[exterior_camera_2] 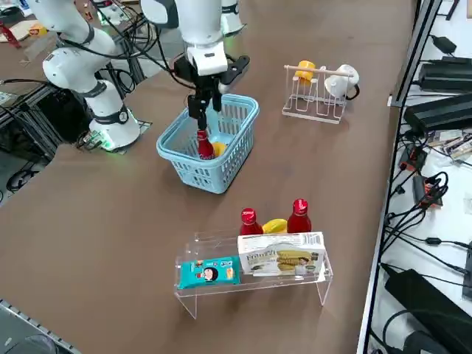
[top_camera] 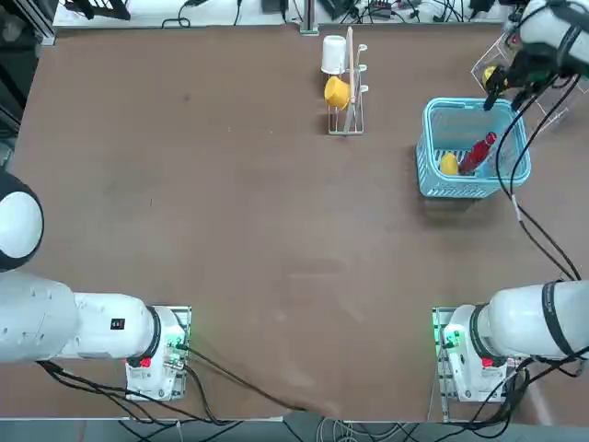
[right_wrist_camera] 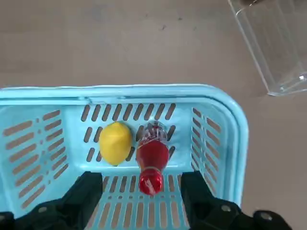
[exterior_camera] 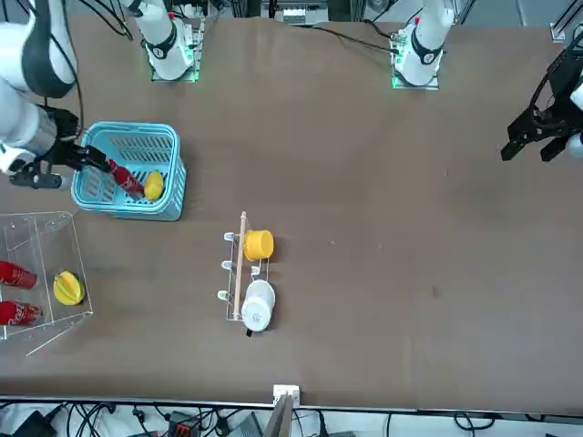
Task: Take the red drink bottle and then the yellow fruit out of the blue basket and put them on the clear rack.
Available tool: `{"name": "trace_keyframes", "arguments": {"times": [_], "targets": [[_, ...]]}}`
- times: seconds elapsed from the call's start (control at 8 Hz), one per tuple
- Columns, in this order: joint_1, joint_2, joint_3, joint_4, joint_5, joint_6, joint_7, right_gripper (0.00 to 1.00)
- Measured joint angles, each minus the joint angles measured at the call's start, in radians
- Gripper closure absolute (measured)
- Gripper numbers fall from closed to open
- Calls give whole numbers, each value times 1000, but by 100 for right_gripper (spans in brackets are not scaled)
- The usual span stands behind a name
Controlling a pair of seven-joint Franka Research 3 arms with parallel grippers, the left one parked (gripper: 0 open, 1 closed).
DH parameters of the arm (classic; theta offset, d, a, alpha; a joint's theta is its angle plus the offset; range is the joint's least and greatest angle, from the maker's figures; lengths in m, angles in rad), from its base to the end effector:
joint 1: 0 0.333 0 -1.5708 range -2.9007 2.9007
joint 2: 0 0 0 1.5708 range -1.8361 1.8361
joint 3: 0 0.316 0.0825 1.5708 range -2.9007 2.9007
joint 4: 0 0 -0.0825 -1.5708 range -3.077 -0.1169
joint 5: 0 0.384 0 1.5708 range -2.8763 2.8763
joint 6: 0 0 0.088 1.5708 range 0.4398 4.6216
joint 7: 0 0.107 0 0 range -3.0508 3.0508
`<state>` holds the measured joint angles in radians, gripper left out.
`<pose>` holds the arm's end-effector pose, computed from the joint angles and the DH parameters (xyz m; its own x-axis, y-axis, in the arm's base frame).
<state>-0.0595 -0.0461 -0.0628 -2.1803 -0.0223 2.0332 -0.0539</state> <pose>0.5093 -0.0640 0.4018 0.9932 -0.0574 -0.1017 -0.0567 -0.9983 0.0105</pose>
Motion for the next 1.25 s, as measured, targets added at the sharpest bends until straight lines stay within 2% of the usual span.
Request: {"name": "trace_keyframes", "arguments": {"times": [0.25,1.0,1.25], "targets": [[0,-3,0,-87,-1,84,-1,1],[-24,19,0,-120,-1,91,-5,4],[-30,31,0,-121,-1,94,-6,9]]}}
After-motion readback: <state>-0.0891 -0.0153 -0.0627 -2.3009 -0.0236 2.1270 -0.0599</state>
